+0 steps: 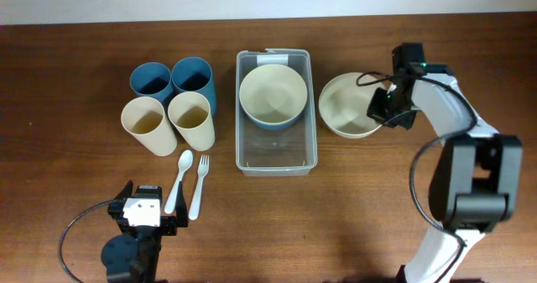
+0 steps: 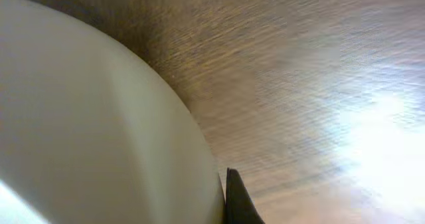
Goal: Pack container
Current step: 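Lift the cream bowl and stack it into the container bowls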
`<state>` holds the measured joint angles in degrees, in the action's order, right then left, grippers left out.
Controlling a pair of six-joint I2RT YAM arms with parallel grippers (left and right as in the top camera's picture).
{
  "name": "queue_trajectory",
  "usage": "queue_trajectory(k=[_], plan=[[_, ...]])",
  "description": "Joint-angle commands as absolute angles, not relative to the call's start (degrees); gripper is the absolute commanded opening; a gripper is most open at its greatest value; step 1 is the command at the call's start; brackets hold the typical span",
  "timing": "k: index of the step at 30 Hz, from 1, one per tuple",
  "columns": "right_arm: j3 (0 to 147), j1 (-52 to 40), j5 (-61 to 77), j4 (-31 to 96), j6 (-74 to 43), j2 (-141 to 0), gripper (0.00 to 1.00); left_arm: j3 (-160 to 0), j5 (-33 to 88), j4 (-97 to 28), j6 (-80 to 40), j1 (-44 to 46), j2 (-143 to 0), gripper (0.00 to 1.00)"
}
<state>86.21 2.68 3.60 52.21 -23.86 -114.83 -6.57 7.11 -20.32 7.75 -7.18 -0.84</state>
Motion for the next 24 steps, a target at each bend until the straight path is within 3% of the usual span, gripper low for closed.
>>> queue_trajectory(k=[1, 6, 14, 20, 24], plan=[[86.3, 2.4, -0.9, 52.3, -24.9, -108.1, 0.04, -6.2, 7.7, -20.2, 8.5, -7.0, -0.4, 1.00], [86.3, 2.3, 0.3, 52.8, -24.9, -102.7, 0.04, -6.2, 7.7, -20.2, 8.5, -7.0, -0.4, 1.00], [86.3, 1.0, 17.5, 52.9, -24.9, -92.7, 0.04, -6.2, 7.7, -20.2, 8.5, -7.0, -0.4, 1.00], [86.5, -6.8, 17.2, 52.6, -24.9, -91.9, 0.04, -6.2, 7.7, -20.2, 8.5, -7.0, -0.4, 1.00], [86.5, -14.1, 9.5, 48.3, -24.9, -92.4, 0.04, -6.2, 7.7, -20.2, 8.5, -7.0, -0.4, 1.00]])
